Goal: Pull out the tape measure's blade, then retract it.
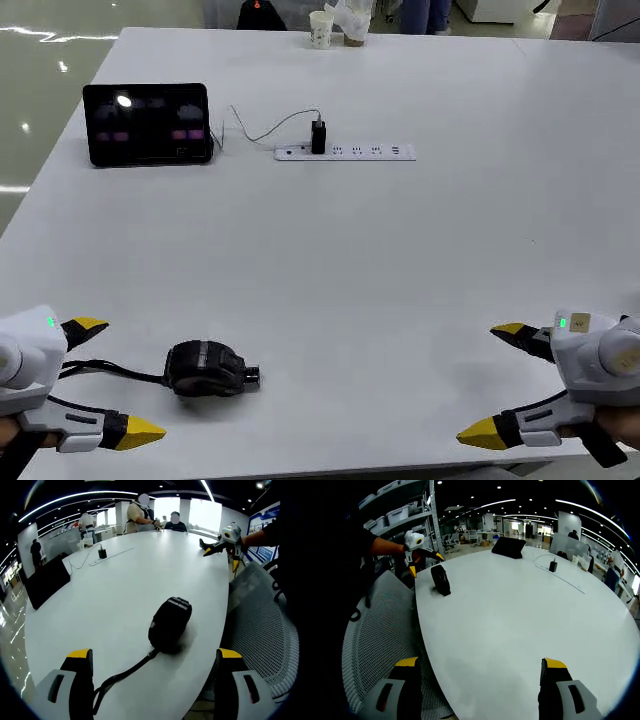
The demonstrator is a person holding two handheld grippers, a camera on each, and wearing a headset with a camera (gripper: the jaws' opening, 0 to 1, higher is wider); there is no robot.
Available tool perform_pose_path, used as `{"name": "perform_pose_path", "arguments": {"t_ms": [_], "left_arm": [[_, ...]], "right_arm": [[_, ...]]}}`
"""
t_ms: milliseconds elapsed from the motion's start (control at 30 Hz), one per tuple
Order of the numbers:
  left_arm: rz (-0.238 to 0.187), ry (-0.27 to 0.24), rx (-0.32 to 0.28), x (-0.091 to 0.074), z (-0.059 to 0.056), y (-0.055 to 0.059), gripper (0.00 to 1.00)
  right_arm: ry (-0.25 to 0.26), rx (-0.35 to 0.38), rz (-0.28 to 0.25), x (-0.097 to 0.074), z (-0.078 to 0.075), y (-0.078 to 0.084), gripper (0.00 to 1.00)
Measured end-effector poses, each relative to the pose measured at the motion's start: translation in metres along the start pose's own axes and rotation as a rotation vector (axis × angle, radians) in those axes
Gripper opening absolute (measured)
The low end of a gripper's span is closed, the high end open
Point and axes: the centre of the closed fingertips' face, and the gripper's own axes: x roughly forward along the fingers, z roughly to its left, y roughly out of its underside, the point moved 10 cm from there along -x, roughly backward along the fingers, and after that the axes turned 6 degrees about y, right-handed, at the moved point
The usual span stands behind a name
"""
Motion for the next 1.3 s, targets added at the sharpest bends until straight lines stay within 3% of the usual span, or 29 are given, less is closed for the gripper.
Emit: {"name": "perform_pose_path", "arguments": {"t_ms": [600,1000,1300], "left_arm": [[0.085,0.122,0.177,0.016,-0.005,-0.030,0.99],[0.144,0.172,0.259,0.027,-0.005,-0.039,0.99],[0.164,0.200,0.308,0.036,-0.006,-0.046,0.97]], "right_arm": [[-0.072,-0.117,-0.015,0.030,0.008,-0.042,0.99],[-0.118,-0.166,-0.034,0.050,0.021,-0.064,0.99],[-0.155,-0.205,-0.049,0.073,0.031,-0.081,0.99]]}}
